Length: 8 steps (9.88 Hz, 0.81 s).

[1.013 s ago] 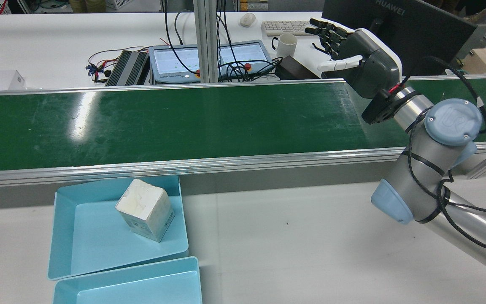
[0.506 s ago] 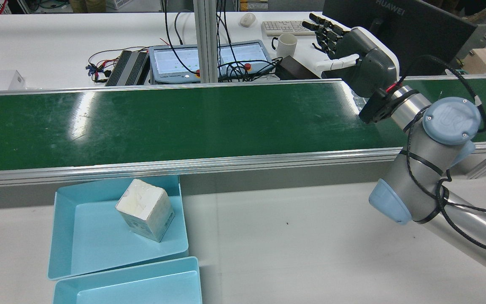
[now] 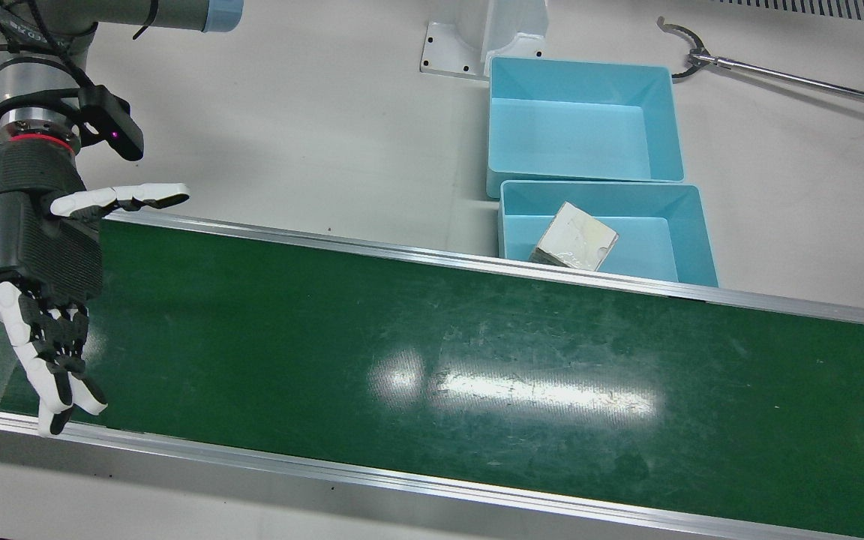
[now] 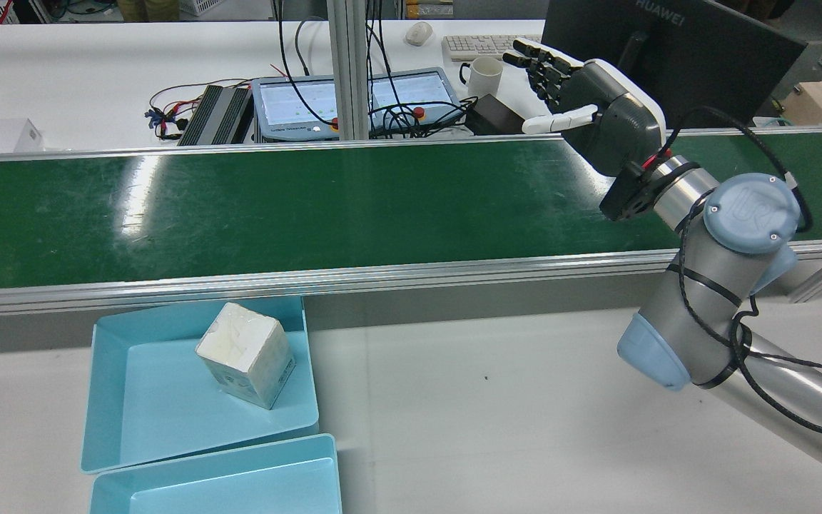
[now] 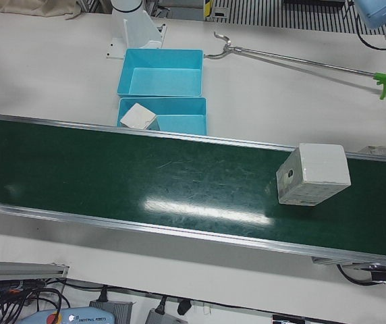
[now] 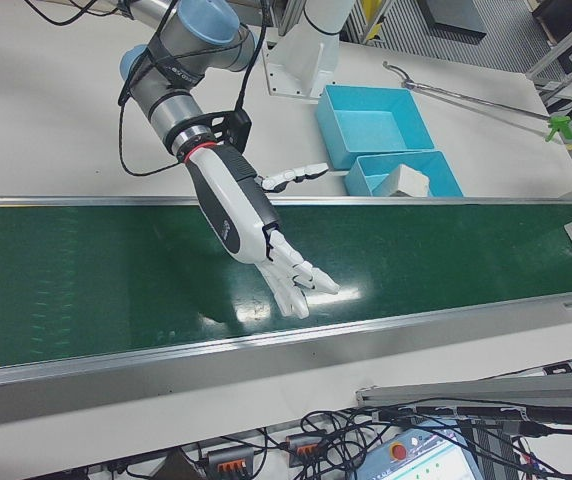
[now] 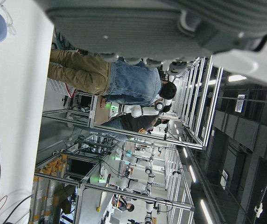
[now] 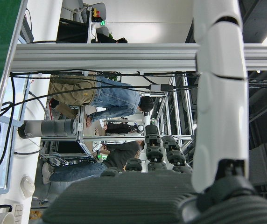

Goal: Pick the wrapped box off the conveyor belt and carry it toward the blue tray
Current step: 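Move the right hand along the belt toward the incoming box, then lower the open right hand over the belt in the box's path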

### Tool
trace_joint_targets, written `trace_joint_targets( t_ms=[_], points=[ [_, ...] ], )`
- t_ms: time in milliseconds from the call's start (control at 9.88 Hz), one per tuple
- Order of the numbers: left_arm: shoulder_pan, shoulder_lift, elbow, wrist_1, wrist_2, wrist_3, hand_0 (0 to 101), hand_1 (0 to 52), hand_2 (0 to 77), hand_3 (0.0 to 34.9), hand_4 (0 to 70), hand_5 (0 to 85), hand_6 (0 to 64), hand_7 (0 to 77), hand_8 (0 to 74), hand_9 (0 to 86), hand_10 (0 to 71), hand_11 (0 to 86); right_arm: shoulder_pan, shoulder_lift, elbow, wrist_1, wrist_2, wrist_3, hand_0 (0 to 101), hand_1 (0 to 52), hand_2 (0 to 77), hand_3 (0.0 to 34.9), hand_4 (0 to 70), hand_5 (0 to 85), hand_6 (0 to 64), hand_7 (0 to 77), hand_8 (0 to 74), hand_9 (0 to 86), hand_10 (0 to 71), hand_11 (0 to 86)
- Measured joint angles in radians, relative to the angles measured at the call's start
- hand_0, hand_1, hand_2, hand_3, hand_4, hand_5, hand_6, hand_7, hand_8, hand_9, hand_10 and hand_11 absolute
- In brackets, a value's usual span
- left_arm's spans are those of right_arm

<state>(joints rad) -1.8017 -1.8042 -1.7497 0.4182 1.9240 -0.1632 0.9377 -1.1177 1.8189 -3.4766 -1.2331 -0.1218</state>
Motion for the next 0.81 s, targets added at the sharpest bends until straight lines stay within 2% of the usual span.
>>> trace_joint_targets(
  t_ms=[810],
  points=[
    [0.000, 0.000, 0.000, 0.000, 0.000, 0.000, 0, 0.0, 1.1, 0.0, 0.5, 1.1, 0.5, 0.5, 0.5, 0.5, 0.5, 0.5, -0.019, 0.001, 0.004, -0.001, 0.007, -0.009, 48, 15.8, 9.8, 0.0, 9.3, 9.3, 4.4, 16.4, 2.2, 3.8, 0.0, 1.1]
  ],
)
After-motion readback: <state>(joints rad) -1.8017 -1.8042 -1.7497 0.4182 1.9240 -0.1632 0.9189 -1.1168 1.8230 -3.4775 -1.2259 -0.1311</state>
